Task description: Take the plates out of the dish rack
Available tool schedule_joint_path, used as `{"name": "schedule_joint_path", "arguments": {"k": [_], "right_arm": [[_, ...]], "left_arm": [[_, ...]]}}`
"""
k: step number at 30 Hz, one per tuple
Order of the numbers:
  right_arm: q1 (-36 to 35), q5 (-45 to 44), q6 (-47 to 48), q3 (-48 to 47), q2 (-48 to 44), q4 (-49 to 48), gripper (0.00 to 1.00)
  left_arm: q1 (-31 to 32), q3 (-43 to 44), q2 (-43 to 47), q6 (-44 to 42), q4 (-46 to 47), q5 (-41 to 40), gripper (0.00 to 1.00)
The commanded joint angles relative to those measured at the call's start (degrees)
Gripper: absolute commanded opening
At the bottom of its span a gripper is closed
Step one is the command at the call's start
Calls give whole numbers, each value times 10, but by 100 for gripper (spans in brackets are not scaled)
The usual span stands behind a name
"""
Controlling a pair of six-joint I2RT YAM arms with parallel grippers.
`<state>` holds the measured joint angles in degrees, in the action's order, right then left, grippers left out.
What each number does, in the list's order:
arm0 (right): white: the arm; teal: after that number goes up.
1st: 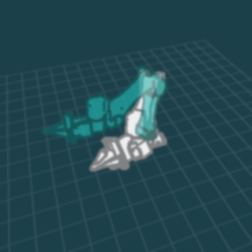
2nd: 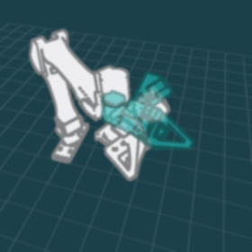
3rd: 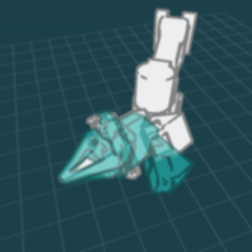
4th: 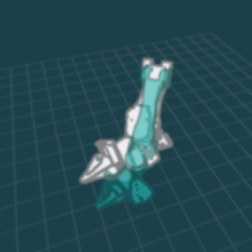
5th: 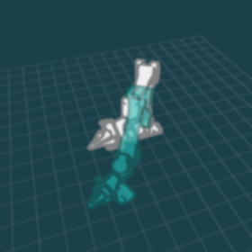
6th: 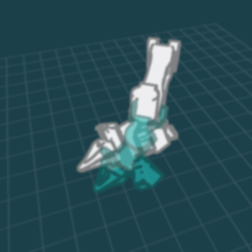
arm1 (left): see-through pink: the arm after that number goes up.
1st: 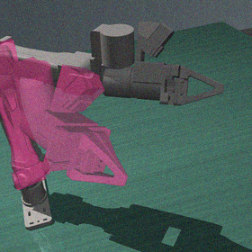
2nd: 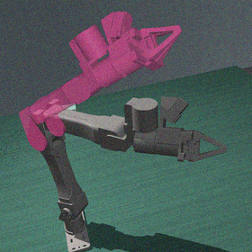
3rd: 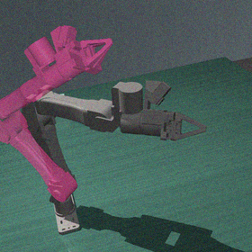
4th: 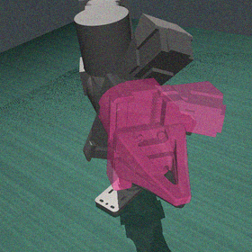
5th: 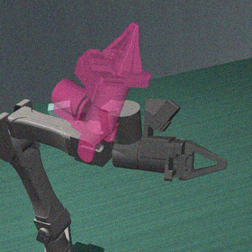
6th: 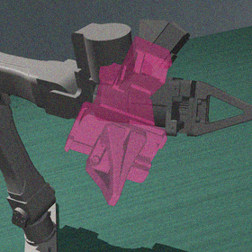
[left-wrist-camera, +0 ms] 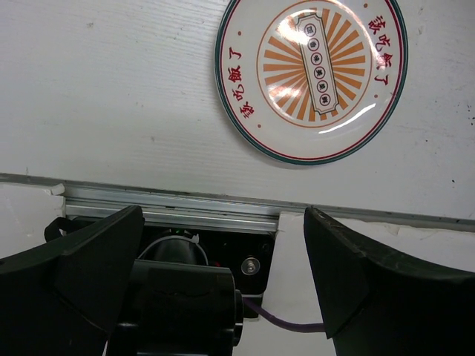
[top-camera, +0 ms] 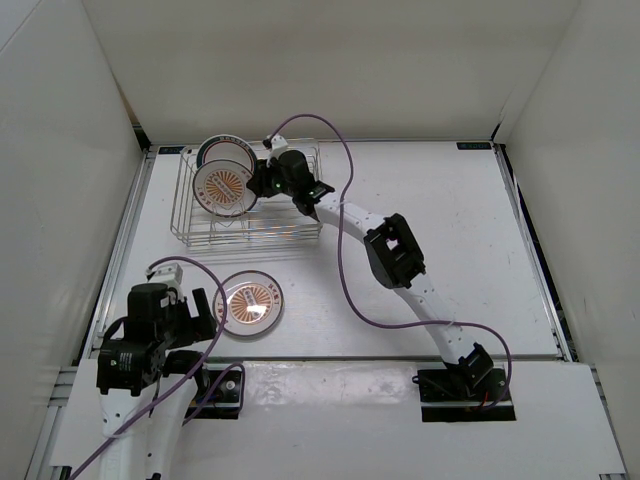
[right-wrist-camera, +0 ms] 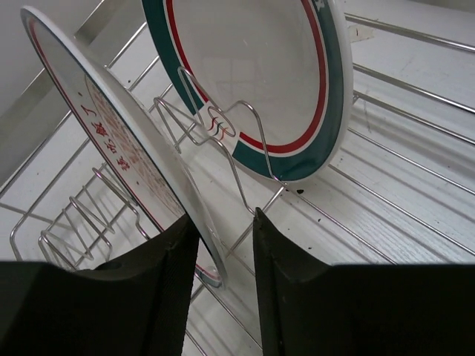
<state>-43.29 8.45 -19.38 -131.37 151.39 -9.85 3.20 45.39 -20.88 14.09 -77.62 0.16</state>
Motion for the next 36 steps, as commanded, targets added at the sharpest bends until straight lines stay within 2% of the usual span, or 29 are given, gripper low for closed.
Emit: {"name": "schedule_joint_path", "arguments": {"k": [1,9,11,15,21,26,30,36], "right_arm": [[-15,-41,-9,-23,-4,-40,35],[-17,-69,-7,-21,-7,-38,20],[-17,-82,-7,-15,-25,-37,11],[-15,-113,-6,-4,-48,-45,4],[-11,-133,-6,-6,-82,-47,0],[-11,-121,-9,24,-123,-45,0],[-7,-91,-10,36,-128,-39,0],[-9,-91,-9,40,-129,-41,0]], "left_arm": [[3,1,5,6,-81,-15,100],[3,1,9,22,-86,-39,100],[3,-2,11,24,-85,-44,100],[3,-9,18,29,-79,-49,100],[2,-16,39,41,-75,-68,100],[2,-35,99,46,-72,-67,100],[3,-37,125,45,-72,-66,100],[3,-48,170,45,-66,-61,100]]}}
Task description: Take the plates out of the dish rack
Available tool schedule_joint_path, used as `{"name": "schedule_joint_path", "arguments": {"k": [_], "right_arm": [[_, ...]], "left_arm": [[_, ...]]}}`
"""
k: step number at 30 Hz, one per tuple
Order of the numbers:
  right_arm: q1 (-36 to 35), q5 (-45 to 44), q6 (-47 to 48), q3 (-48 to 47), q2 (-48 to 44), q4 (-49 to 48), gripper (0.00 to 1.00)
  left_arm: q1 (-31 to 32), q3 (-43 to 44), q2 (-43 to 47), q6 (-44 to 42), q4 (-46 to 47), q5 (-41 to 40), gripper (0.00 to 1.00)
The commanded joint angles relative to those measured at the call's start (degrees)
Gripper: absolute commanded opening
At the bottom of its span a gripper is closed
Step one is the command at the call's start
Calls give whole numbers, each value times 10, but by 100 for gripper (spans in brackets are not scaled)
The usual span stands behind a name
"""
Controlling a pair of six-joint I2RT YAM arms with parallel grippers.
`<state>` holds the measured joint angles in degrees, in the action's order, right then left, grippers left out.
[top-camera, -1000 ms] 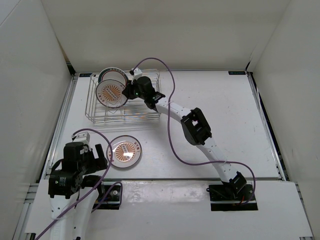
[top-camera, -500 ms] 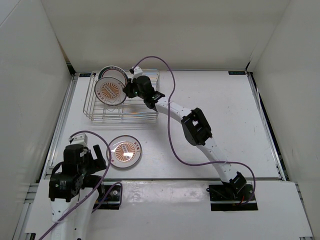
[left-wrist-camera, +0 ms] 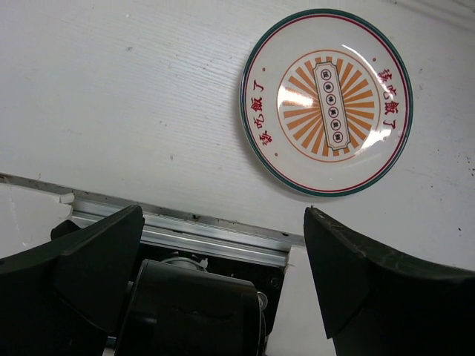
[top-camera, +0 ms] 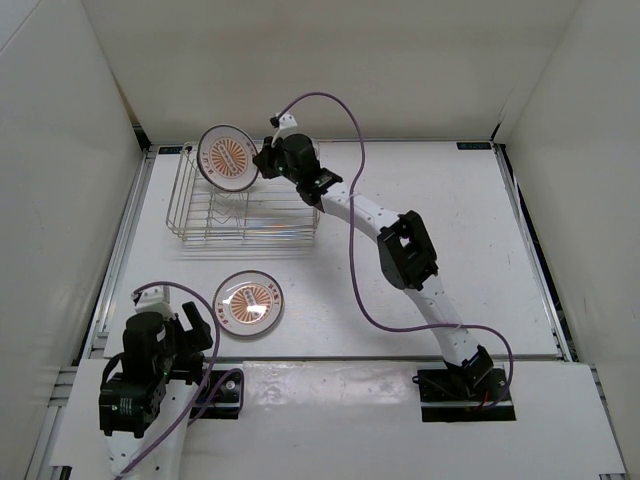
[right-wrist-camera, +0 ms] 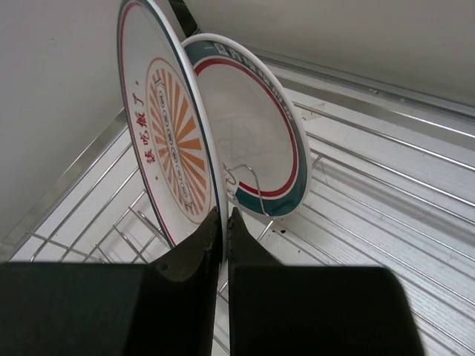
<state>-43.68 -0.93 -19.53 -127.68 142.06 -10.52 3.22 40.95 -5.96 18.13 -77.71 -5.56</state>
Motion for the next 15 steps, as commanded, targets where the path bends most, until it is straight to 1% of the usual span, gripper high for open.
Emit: {"name": "schedule_joint_path", "arguments": {"k": [1,8,11,12,13,14,15], "right_arm": [[-4,3,-6,3,-37,-35,0],[8,37,-23,22,-72,-35,0],[20,52,-57,93,-130,-38,0],[23,69,-67,109,-175,-37,0],[26,79,-82,164,-189,-39,0],[34,89,-85,183,-207,-42,0],[34,139,-84,200,-250,-41,0]], "left_arm": [[3,-4,27,6,-66,-5,100],[2,-5,27,5,-64,-3,100],[3,-6,28,3,-62,-2,100],[2,-3,27,3,-64,-2,100],[3,1,25,3,-67,-4,100],[3,5,15,4,-67,-9,100],[3,9,8,4,-71,-12,100]]}}
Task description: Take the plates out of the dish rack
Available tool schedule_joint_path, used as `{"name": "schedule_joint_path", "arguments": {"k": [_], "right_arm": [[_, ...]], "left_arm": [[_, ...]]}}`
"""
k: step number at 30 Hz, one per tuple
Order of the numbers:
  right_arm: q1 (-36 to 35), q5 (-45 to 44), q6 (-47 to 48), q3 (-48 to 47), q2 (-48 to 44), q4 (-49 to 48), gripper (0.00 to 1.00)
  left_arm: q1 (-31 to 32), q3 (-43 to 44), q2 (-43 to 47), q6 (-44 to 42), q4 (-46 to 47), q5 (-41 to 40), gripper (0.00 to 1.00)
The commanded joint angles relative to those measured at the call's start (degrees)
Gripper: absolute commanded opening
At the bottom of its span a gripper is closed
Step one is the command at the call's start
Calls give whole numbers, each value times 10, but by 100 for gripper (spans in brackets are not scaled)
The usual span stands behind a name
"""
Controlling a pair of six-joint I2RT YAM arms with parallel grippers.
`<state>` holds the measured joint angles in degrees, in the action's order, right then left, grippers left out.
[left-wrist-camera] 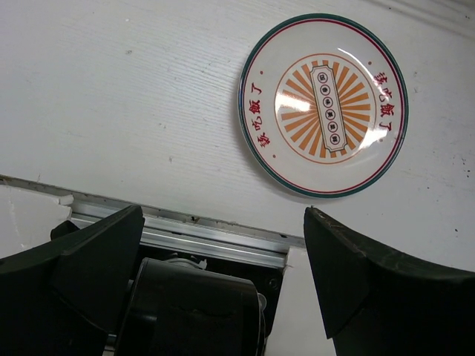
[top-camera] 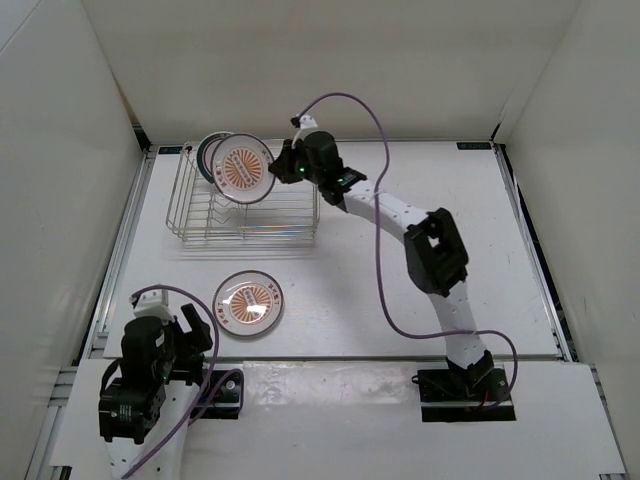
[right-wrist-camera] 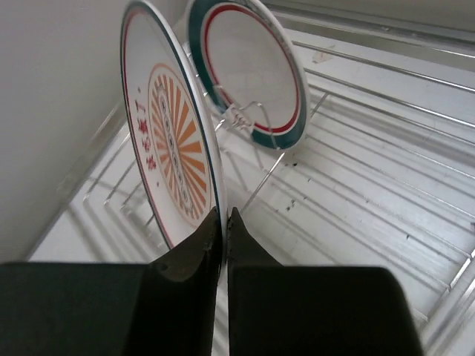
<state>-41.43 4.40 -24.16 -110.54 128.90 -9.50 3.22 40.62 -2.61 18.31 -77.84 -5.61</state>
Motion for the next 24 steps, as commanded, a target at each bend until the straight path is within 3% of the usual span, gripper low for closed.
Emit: {"name": "schedule_joint_path", "arguments": {"k": [1,6,9,10,13,16,19,24], "right_arm": [[18,105,-34,42,-131,-47,0],[23,164,-43,214,-263,-25,0],[26,234,-48,221,-283,81,0],[25,295,-41,220,-285,133,0],[20,321,-36,247,-302,234,0],[13,324,-54,334,-335,214,0],[3,321,-74,387,-346,207,0],[-29,295,-98,378,-291,208,0]], "left_arm": [[3,28,-32,1,-71,-12,100],[3,60,-110,-16,-71,2,100],[3,68,-150,-25,-67,11,100],[3,74,-164,-28,-64,19,100],[2,86,-193,-34,-53,24,100],[3,110,-199,-33,-30,37,100],[2,108,-191,-26,64,54,100],[3,120,-237,13,99,95,100]]}}
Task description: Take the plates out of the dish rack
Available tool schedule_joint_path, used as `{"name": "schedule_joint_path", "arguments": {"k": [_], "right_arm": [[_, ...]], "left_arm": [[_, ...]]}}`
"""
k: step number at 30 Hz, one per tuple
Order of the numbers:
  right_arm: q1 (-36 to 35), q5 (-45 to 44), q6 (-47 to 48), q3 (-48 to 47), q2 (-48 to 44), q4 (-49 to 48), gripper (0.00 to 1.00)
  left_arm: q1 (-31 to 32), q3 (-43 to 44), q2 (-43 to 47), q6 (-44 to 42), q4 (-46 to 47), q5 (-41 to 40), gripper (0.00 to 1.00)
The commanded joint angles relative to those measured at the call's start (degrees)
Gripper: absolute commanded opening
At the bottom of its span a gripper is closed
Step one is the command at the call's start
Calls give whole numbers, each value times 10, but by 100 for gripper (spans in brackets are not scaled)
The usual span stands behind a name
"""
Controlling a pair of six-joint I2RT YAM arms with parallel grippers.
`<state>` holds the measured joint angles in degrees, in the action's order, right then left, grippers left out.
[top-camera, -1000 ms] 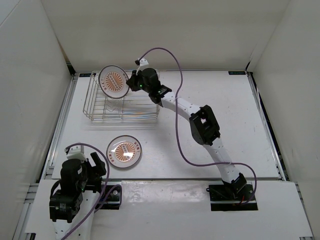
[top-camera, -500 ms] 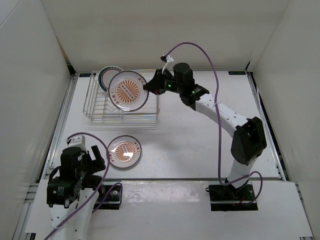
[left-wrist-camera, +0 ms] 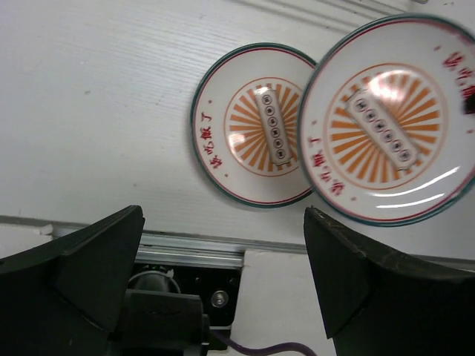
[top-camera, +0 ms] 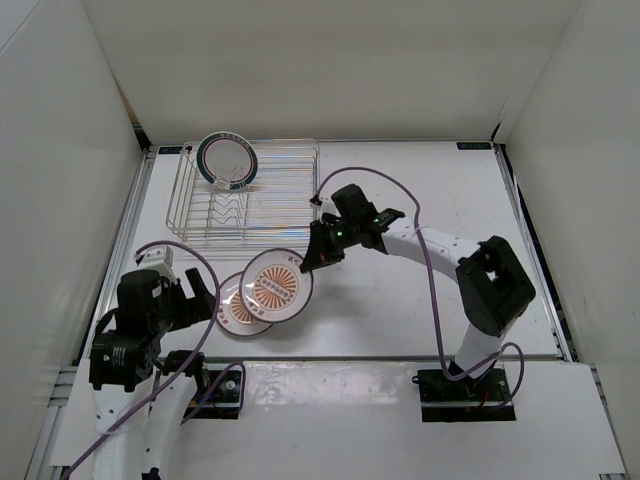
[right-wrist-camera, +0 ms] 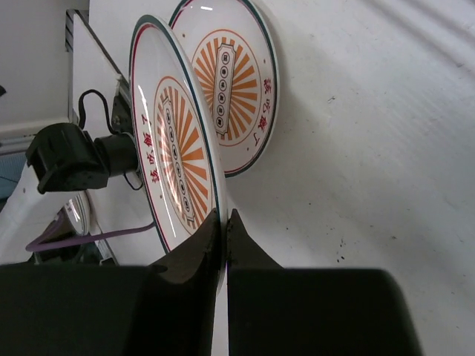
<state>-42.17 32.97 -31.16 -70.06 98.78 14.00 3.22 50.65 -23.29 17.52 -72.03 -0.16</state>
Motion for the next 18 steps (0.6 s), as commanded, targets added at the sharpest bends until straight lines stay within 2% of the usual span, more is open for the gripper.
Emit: {"name": "schedule_joint_path", "arguments": {"k": [1,5,9,14,16,17,18], "right_arm": [[-26,10,-37,-27,18,-34,0],[-40,6,-97,3,47,-101,0],[-48,5,-116,14,94,-165,0],[-54,11,-153,-7,147,-222,0],[-57,10,-153,-24,160,-219,8],[-56,19,-152,-31,162,-213,18],[-57,22,-151,-49,166,-200,23]], "left_arm": [[3,21,-35,20,41,47,100],[3,23,-49,10,41,52,100],[2,34,-51,-8,30,57,100],[3,52,-67,-4,-30,53,100],[3,46,-62,4,-37,58,100],[3,40,-55,5,-36,67,100],[2,31,-52,9,-32,68,100]]}}
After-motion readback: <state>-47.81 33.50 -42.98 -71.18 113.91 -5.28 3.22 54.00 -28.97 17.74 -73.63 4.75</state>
